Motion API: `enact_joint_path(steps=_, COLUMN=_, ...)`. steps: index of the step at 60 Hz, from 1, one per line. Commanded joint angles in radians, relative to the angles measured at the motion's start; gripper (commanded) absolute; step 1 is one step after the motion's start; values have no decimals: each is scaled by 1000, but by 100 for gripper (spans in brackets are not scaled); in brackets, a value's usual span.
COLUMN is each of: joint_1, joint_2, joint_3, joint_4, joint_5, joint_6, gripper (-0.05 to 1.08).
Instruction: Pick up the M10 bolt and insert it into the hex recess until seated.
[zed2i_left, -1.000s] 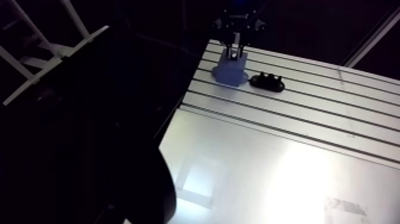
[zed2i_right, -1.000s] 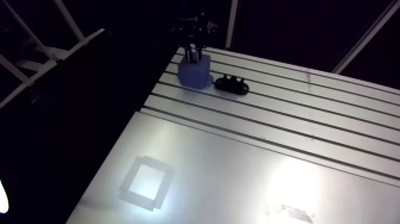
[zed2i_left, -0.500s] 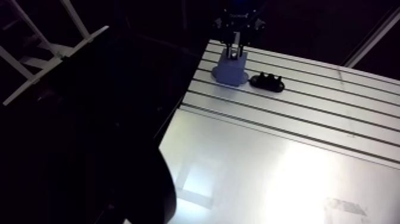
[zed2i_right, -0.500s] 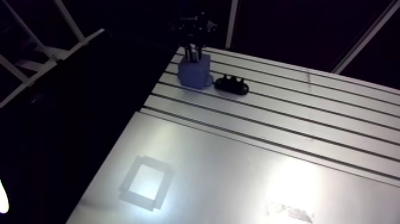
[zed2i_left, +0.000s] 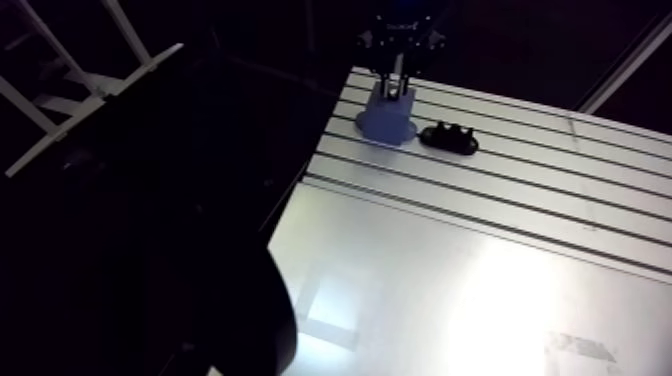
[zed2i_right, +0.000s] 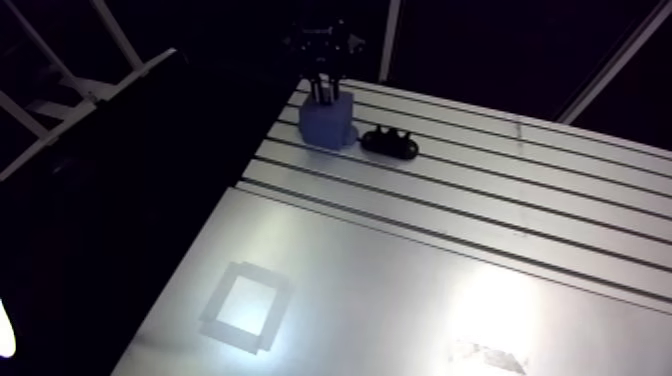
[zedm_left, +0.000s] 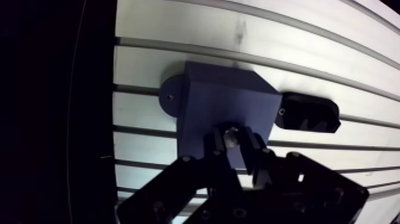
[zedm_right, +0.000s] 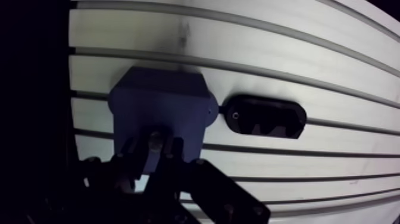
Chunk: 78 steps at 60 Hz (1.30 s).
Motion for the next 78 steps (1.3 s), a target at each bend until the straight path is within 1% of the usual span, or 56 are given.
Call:
enact_joint_path(steps=1, joint_1=-1, joint_2=1, joint_3=-2, joint_4=1, joint_5=0, joint_6=-48, gripper=70)
enact_joint_path(steps=28, joint_1=-1, joint_2=1, joint_3=5, joint_4=3, joint_5=5, joint_6=-162, gripper=69)
enact_joint_path(steps=37, joint_1=0, joint_2=-1, joint_3=4, joint_4=3, joint_5=2, joint_6=-168, gripper=69)
enact_joint_path(steps=78, joint_1=3, joint_2=1, joint_3=8, joint_4=3, joint_5=2, joint_6=-203, gripper=72)
